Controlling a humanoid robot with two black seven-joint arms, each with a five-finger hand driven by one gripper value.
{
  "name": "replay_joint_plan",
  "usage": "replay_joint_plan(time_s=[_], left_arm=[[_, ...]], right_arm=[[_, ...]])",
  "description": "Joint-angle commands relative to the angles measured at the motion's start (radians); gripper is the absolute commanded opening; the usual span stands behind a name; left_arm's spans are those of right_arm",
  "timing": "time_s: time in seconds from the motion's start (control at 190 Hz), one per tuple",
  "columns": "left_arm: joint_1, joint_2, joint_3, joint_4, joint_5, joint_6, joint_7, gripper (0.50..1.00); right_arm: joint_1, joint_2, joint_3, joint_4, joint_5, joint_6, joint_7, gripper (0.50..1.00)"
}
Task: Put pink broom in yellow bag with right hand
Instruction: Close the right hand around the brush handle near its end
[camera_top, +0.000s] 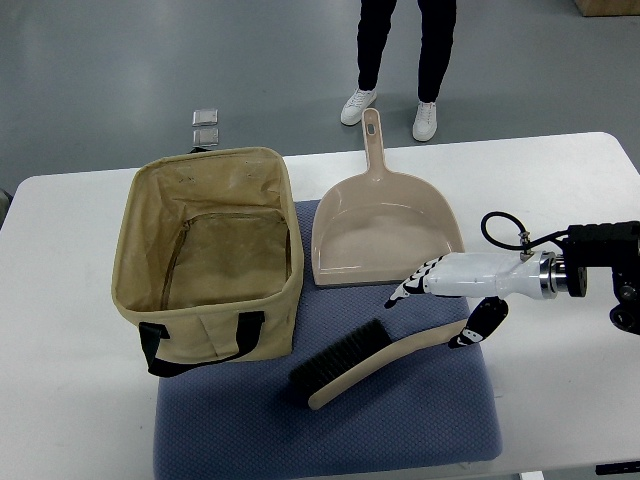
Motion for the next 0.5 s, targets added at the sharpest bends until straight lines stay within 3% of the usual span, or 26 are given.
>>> replay_joint_plan(time_s=[0.0,0.495], left_arm=[[0.0,0.0,0.0,0.0,0.0,0.0,0.0,1.0],[0.0,0.0,0.0,0.0,0.0,-0.001,-0.001,1.0]], right_arm=[[0.0,0.001,-0.007,0.011,-0.014,0.0,-0.002,0.827],[-0.003,0.017,-0.063,0.01,-0.085,-0.049,-0.078,0.762]])
